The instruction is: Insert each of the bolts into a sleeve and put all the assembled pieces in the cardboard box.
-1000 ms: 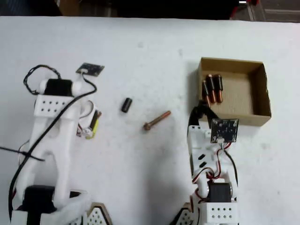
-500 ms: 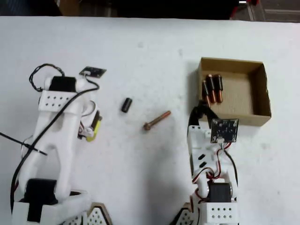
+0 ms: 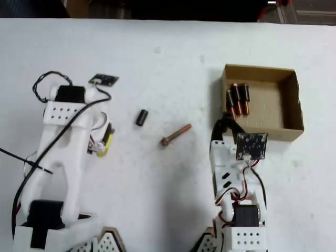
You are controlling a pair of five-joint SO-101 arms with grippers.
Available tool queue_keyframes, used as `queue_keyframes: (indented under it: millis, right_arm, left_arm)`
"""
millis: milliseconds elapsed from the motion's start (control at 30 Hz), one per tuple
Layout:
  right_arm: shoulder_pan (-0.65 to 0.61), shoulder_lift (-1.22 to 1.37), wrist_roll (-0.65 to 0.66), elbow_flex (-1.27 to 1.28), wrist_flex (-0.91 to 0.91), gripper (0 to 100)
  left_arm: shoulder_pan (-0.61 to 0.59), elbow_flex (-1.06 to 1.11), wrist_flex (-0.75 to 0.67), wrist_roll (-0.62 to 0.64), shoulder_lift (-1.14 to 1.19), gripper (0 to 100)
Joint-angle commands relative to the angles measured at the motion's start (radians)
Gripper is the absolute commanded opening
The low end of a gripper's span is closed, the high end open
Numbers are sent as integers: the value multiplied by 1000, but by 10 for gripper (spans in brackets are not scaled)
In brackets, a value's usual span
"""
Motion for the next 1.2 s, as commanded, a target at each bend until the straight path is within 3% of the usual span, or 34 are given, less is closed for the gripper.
queue_keyframes:
  millis: [0, 200, 733, 1167]
  right_arm:
    - [13, -4, -3, 8, -7, 16]
    - [13, -4, -3, 8, -4, 16]
    - [13, -4, -3, 8, -2, 16]
    - [13, -4, -3, 8, -2, 17]
  left_arm:
    - [-7, -41, -87, -8, -7, 21]
    - [-5, -9, -152, -6, -12, 21]
    - [-4, 333, -572, -6, -16, 21]
    - [1, 529, -736, -14, -8, 23]
